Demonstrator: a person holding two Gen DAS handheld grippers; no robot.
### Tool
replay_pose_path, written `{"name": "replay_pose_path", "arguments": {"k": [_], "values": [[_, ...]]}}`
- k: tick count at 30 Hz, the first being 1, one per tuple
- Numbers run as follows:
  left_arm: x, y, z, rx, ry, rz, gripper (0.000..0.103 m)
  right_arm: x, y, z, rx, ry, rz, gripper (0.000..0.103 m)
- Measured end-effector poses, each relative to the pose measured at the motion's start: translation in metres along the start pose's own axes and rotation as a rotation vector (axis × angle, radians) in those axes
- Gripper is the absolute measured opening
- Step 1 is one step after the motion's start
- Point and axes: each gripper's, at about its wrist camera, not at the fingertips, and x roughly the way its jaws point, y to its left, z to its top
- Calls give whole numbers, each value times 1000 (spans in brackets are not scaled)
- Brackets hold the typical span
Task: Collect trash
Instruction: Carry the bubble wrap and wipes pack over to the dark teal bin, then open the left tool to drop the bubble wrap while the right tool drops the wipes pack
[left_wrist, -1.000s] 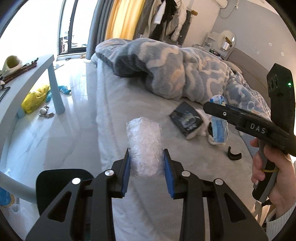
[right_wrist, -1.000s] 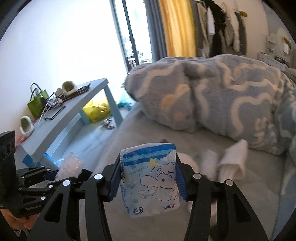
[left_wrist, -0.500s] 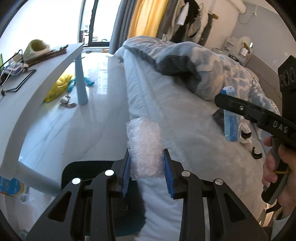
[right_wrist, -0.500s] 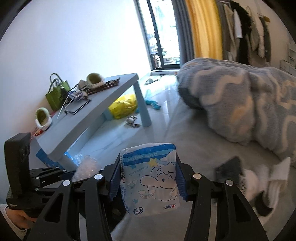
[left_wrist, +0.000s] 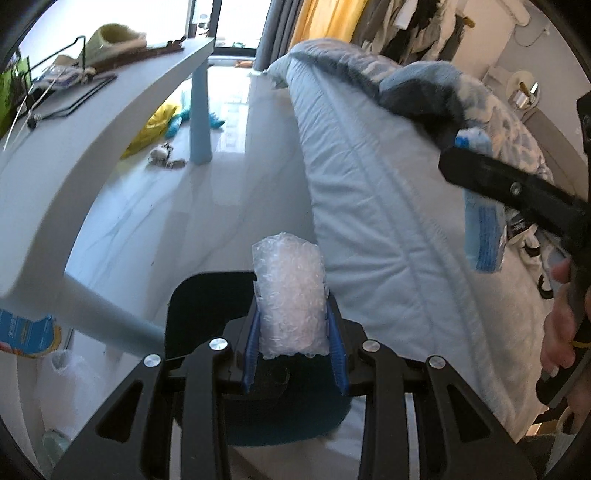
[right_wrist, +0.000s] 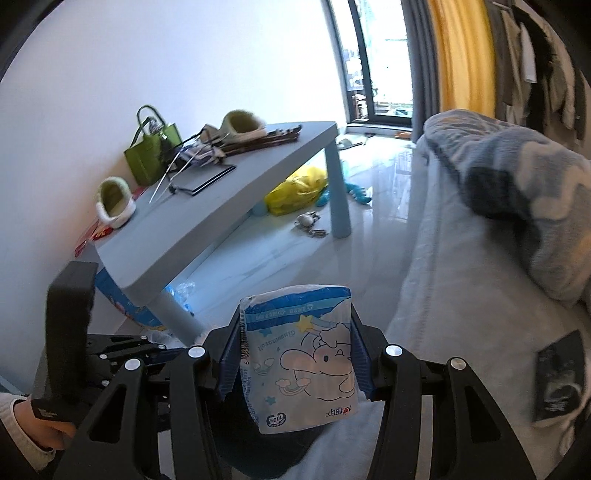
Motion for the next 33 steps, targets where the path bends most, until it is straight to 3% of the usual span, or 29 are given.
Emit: {"name": "replay_pose_path", "arguments": {"k": [19, 21, 27, 33], "values": [[42, 59, -43, -79, 274, 17, 37, 62, 42, -5, -32, 116, 30, 52], [45, 62, -45, -81, 295, 10, 46, 66, 46, -5, -36, 125, 34, 52], [33, 68, -45, -81, 271, 25, 62, 79, 50, -9, -39, 154, 31, 52], [13, 77, -37, -92, 198, 20, 63, 98, 51, -16, -41, 202, 15, 52]]}}
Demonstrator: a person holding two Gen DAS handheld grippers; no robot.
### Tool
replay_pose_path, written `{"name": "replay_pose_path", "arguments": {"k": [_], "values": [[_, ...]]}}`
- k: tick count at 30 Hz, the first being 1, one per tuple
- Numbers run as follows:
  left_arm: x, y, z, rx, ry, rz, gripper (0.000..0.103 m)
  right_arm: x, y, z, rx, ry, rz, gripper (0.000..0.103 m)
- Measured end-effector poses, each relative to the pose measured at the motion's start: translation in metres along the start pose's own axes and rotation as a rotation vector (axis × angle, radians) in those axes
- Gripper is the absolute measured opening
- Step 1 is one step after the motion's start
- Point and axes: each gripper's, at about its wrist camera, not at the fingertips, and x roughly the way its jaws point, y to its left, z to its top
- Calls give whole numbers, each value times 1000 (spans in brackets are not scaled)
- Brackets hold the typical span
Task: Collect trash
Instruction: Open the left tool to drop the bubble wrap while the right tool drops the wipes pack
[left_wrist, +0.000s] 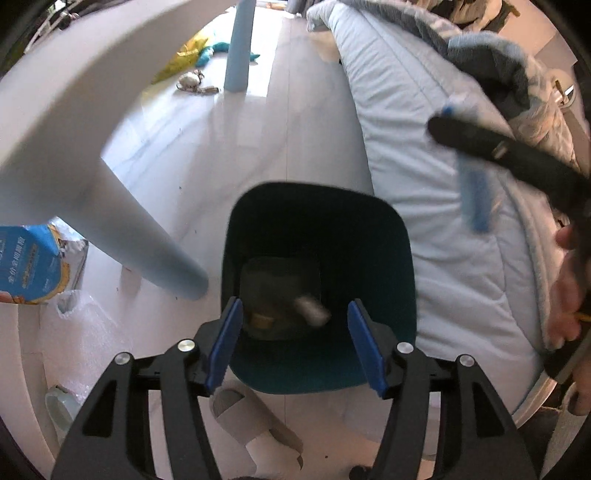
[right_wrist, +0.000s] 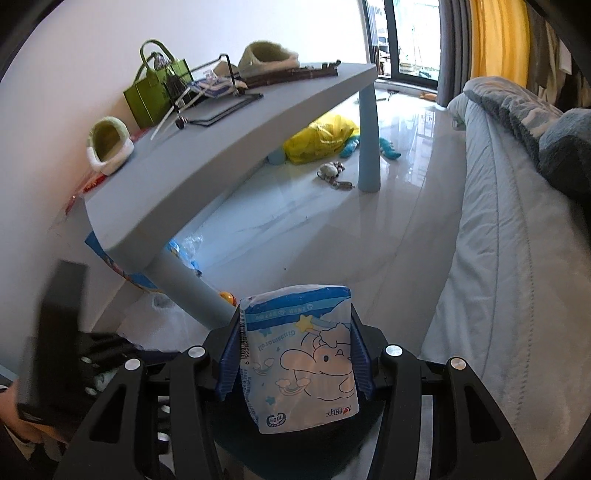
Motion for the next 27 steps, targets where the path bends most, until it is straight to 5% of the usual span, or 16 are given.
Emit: {"name": "replay_pose_path", "arguments": {"k": [27], "values": [[-105, 7, 21, -13, -360, -51, 45, 95, 12, -47, -45, 320, -61, 53]]}}
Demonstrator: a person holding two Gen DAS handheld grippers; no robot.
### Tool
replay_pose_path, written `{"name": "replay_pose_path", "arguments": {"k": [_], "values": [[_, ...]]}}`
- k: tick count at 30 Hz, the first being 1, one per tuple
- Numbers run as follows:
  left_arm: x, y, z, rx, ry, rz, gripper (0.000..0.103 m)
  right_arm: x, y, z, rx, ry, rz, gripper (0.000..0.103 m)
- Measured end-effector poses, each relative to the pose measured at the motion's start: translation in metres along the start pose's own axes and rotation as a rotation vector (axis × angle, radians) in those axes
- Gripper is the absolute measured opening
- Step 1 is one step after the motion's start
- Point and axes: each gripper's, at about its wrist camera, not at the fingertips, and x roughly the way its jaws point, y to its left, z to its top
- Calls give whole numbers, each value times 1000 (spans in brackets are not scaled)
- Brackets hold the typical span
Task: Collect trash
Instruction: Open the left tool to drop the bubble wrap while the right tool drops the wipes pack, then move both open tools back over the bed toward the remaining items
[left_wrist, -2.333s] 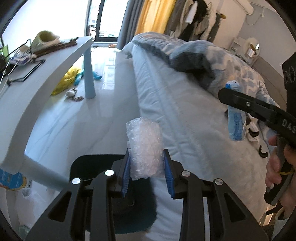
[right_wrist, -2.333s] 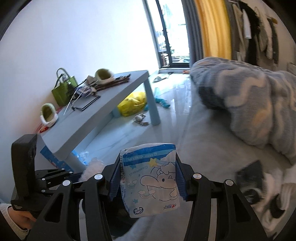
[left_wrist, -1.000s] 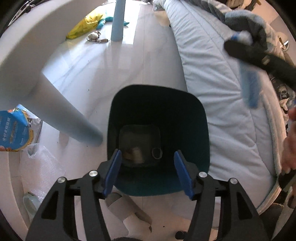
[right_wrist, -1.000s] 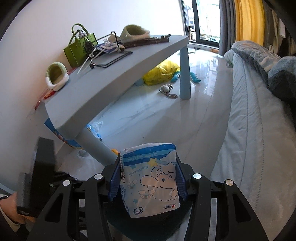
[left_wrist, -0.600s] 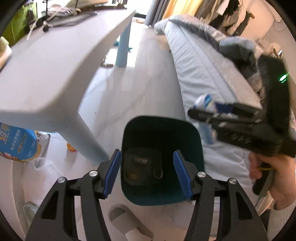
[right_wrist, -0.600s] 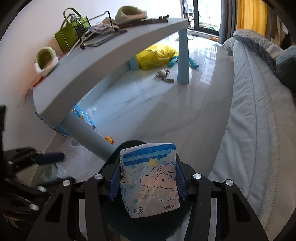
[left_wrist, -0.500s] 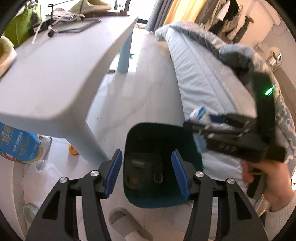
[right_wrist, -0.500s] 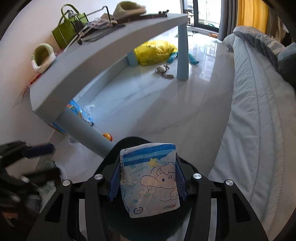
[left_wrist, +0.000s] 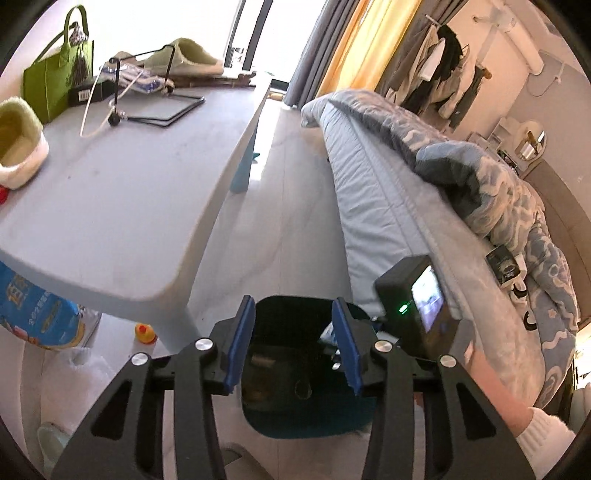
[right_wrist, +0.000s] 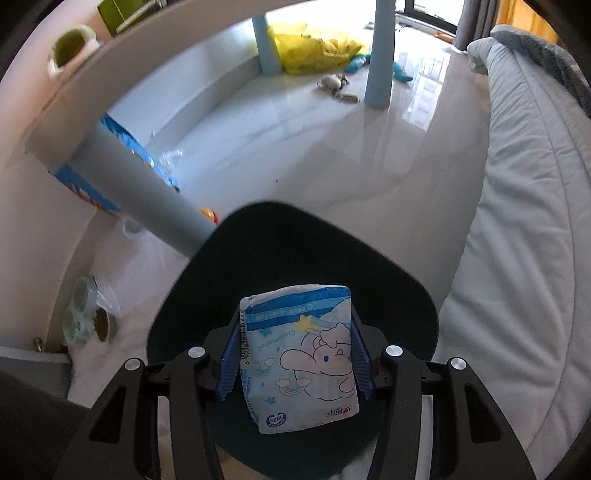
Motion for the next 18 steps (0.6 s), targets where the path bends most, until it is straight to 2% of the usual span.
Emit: {"name": "replay_pose_path", "arguments": {"k": [4, 9, 16, 18], "values": [[-6, -4, 4, 2, -24, -7, 45, 0, 0, -5, -7, 22, -20, 60], [-12, -14, 10, 17, -54, -2, 45, -11, -6, -8, 11, 2, -12, 61], [-22, -40, 19, 49, -104, -7, 45, -56, -8, -7, -1, -103, 16, 60], [-25, -49, 22, 60, -120, -12, 45, -70, -9, -9, -7, -140, 13, 55]]}}
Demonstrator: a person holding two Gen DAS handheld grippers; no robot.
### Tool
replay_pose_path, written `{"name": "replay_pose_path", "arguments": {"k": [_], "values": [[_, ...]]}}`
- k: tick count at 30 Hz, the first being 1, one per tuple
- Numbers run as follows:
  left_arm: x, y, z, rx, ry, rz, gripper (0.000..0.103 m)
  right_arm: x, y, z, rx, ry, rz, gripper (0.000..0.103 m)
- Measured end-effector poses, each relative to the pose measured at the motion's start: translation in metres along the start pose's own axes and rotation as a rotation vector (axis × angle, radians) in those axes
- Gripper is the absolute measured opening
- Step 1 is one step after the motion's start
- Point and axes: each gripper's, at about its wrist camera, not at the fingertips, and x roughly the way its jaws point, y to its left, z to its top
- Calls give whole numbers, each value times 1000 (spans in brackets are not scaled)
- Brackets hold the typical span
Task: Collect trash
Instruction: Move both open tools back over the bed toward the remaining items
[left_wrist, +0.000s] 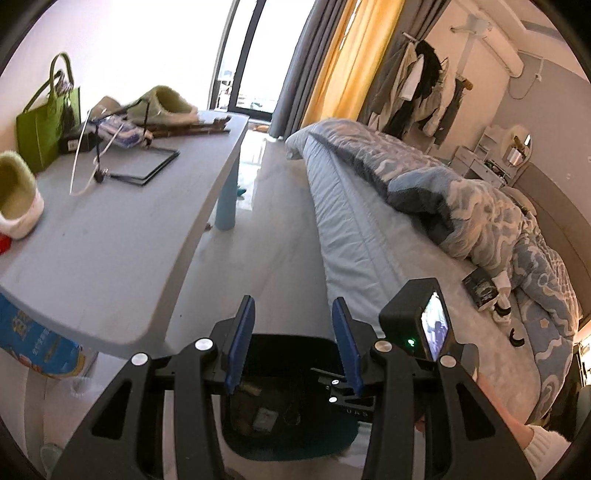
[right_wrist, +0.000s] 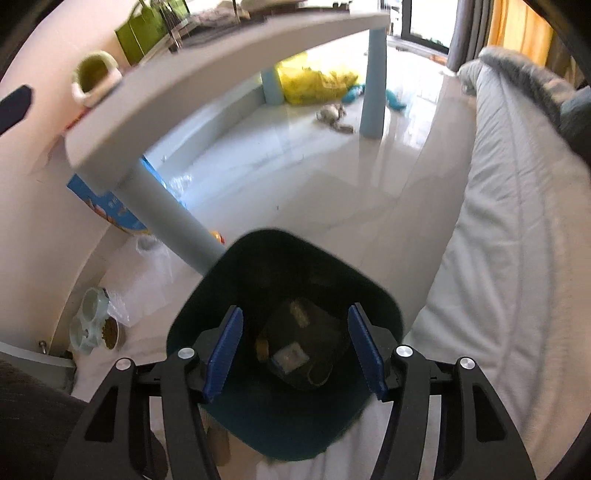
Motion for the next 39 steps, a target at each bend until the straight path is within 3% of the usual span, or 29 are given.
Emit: {"name": "replay_pose_path", "arguments": {"k": [12, 23, 39], "values": [[2, -53, 15, 29, -44, -42, 50, -88, -40, -11, 23, -228, -26, 49], [20, -108, 14, 62, -35, -97, 60, -140, -96, -41, 106, -318, -103, 49], [52, -194, 1, 104, 4, -203, 67, -190, -177, -112, 228, -348, -192, 49]]}}
